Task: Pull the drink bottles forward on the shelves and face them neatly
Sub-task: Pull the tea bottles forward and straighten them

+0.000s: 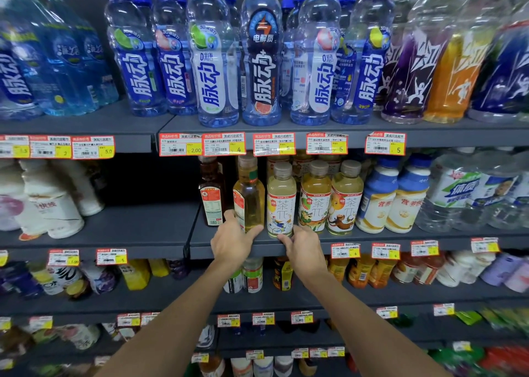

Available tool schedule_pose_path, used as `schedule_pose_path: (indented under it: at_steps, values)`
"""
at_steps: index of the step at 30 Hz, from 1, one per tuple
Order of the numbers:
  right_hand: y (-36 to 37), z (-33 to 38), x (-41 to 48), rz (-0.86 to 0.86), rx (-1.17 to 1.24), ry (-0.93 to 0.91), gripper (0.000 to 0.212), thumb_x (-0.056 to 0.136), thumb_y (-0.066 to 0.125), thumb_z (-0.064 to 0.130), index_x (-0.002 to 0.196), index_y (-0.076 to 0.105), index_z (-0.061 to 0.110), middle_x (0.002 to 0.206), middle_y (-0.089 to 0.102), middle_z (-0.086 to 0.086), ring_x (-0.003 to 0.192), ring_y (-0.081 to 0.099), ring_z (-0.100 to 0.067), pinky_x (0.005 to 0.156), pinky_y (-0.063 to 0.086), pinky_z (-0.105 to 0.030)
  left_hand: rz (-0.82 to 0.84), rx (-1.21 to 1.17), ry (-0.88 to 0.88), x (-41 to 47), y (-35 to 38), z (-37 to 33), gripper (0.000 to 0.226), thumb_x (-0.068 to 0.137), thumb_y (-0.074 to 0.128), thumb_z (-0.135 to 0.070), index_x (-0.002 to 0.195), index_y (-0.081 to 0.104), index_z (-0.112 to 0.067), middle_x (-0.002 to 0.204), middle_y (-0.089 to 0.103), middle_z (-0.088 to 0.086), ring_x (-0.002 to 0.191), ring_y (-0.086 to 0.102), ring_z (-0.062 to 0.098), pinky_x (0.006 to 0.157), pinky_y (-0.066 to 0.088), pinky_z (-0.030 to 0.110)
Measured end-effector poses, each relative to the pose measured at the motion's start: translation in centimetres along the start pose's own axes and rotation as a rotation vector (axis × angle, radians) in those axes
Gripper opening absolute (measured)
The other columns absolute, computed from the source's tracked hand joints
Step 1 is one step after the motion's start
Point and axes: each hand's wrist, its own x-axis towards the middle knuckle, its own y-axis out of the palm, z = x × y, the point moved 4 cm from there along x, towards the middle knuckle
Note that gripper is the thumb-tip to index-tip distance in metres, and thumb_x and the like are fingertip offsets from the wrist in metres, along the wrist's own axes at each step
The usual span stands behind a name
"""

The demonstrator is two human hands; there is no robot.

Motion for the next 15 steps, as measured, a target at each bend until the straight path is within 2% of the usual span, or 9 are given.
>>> schedule_pose_path:
  at_steps: [3,8,10,12,15]
  values:
    - [0.0,0.0,0.1,0.005,-0.010,0.006,0.037,0.101,0.055,0.040,0.114,0.063,0.006,0.114,0.061,-0.008,0.105,0.058,-0.022,0.089,0.049,-0.034,0.029,-0.013,0.023,0.5,-0.2,0.5,0.056,0.078,0.073,-0.062,0.112,0.045,-0.027,0.090,0.064,-0.010,0.093,0.064,0.022,0.071,0.047,0.037]
    - [0.1,-0.1,0.1,0.005,-0.029,0.004,0.038,0.102,0.053,0.040,0.117,0.062,0.007,0.117,0.061,-0.008,0.108,0.057,-0.022,0.091,0.047,-0.031,0.224,0.018,0.096,1.5,-1.5,1.2,0.052,0.085,0.071,-0.049,0.131,0.051,-0.034,0.077,0.061,-0.015,0.089,0.062,0.017,0.080,0.052,0.039]
    - [0.1,-0.1,0.1,0.001,-0.032,-0.004,0.038,0.102,0.053,0.040,0.119,0.061,0.007,0.118,0.061,-0.008,0.110,0.056,-0.022,0.092,0.045,-0.030,0.177,0.071,0.090,0.7,-2.0,1.1,0.064,0.079,0.068,-0.063,0.130,0.047,-0.032,0.086,0.065,-0.015,0.092,0.063,0.017,0.081,0.052,0.038]
    - [0.1,0.0,0.1,-0.009,-0.032,-0.012,0.038,0.102,0.053,0.040,0.118,0.061,0.007,0.118,0.061,-0.008,0.109,0.056,-0.021,0.091,0.044,-0.029,0.082,0.145,0.060,-0.7,-2.0,0.3,0.085,0.064,0.060,-0.085,0.125,0.041,-0.029,0.098,0.065,-0.013,0.095,0.066,0.018,0.076,0.047,0.035]
    - [0.0,0.0,0.0,-0.012,-0.028,-0.012,0.038,0.102,0.053,0.039,0.119,0.062,0.007,0.117,0.061,-0.008,0.108,0.057,-0.020,0.090,0.045,-0.028,-0.051,0.195,-0.030,-1.7,-1.3,-1.2,0.091,0.063,0.057,-0.090,0.119,0.039,-0.020,0.111,0.057,-0.003,0.093,0.067,0.022,0.068,0.040,0.033]
